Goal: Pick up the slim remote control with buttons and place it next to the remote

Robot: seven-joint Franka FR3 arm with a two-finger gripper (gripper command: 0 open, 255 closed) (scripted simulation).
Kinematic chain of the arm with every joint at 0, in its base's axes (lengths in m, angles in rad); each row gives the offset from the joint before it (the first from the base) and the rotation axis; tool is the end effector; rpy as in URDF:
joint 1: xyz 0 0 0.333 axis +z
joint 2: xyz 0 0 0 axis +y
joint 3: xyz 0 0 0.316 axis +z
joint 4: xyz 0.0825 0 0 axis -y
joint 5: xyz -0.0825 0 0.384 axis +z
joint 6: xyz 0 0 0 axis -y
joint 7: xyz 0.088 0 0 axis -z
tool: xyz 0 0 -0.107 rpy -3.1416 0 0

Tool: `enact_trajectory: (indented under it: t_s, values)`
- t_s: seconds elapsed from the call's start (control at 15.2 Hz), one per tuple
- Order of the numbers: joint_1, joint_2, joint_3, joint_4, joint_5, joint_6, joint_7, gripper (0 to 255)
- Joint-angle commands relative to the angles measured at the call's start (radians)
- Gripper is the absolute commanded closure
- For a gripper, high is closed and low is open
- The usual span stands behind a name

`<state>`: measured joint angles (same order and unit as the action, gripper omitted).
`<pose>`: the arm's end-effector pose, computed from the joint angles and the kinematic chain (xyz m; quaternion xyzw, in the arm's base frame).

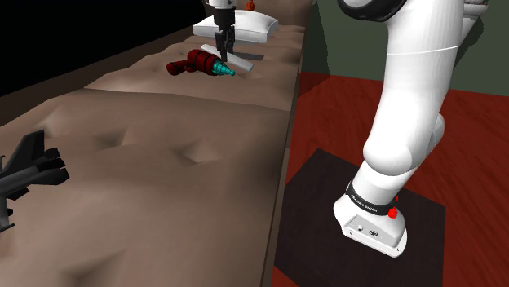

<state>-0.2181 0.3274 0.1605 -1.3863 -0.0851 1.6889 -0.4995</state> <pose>0.6536 -0.0613 0.5257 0.9752 0.2206 -0.0145 0.0130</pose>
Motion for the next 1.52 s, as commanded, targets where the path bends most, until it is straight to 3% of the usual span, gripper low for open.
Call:
enact_trajectory:
  t_s: [0.0,0.4,0.46,0.79,1.06,1.45]
  values:
    - [0.0,-0.002,0.001,-0.013,0.001,0.007,0.0,255]
    - [0.0,-0.002,0.001,-0.013,0.001,0.007,0.0,255]
    - [0.001,-0.001,0.001,-0.011,0.001,0.006,0.0,0]
    - [0.0,-0.002,0.001,-0.013,0.001,0.007,0.0,0]
    - [0.011,0.03,0.002,0.162,-0.004,-0.136,-0.001,0]
    - [0.011,0.03,0.002,0.163,-0.004,-0.136,-0.001,0]
